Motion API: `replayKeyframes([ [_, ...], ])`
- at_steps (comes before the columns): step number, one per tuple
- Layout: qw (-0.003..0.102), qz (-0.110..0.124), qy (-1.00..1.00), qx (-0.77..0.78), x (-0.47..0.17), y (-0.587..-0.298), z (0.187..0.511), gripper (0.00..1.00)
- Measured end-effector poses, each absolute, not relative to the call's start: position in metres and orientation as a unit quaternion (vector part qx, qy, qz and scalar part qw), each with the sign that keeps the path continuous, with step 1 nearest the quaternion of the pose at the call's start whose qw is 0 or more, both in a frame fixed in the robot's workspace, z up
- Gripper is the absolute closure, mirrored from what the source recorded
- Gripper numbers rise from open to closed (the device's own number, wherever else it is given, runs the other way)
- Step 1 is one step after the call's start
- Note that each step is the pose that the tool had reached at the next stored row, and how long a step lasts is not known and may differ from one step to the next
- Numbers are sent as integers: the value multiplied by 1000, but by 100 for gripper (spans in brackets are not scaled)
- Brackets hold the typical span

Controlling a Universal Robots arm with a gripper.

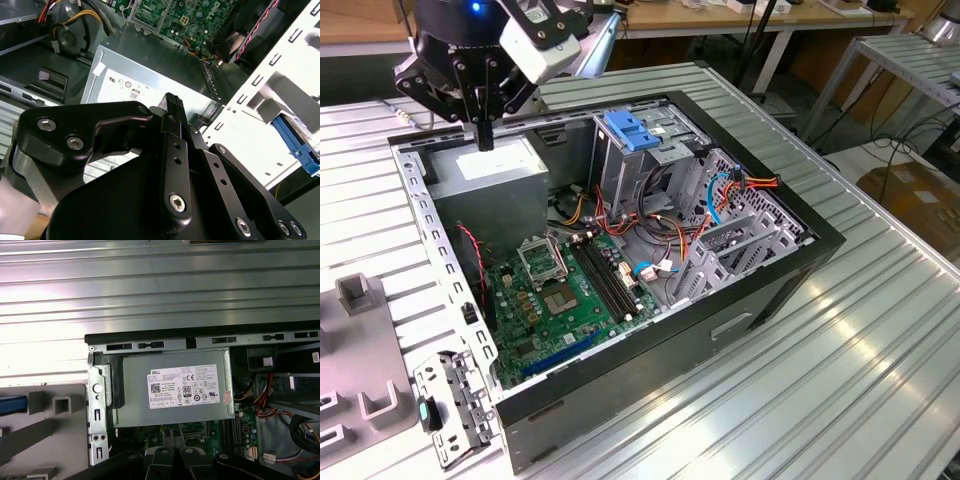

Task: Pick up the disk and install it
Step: 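Reach for the disk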

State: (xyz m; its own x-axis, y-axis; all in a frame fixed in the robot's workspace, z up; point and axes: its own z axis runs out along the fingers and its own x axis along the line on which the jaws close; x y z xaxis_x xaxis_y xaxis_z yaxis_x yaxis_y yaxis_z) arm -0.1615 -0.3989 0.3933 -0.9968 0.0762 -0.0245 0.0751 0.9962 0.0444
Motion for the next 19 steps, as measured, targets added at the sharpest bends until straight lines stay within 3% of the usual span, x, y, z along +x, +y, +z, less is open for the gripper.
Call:
replayKeyframes([
  [19,13,22,999,38,-177,-399,393,89],
])
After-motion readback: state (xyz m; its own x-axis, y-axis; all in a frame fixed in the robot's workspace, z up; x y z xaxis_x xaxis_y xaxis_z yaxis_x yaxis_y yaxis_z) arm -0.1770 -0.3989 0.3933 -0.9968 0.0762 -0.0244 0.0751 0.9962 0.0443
